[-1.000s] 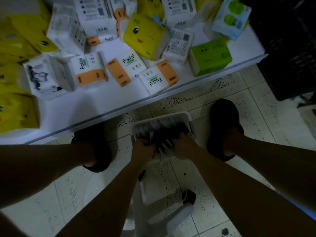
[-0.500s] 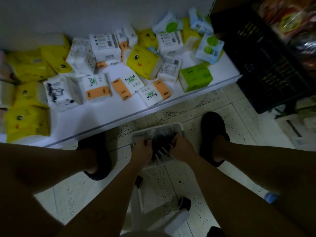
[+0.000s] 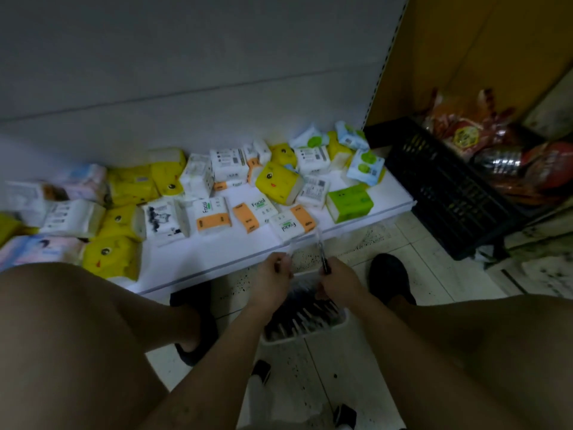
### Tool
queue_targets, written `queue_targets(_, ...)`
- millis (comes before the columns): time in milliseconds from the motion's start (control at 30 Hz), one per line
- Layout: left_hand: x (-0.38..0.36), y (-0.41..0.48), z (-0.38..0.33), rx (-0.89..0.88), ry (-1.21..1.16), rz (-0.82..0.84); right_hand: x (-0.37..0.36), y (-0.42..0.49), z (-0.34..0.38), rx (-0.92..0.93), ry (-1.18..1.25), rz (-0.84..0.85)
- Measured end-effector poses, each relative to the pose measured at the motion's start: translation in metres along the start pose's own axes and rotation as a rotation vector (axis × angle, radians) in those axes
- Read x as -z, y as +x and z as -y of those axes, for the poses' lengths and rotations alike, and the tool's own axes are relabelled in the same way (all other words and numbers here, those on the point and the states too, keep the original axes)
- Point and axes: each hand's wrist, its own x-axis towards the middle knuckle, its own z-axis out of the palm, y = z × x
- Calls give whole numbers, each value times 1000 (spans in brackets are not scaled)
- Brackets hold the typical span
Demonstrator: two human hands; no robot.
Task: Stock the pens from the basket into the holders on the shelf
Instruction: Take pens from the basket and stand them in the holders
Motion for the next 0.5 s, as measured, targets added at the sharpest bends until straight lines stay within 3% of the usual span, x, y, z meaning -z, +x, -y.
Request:
queue_targets(133,16,-9,-18,-101,-57,-13,14,-15,23,77,-65,-56)
queue_targets(267,36,-17,-45,-207,-72,-25,24,-37,48,258,17,-166)
queue_targets(433,56,-14,-98,-280,-179,-67,35,-55,87,250,547,-82)
queue_targets(500,64,-13,-117,-305,-199,-84,44,-61,102,315,509,-140)
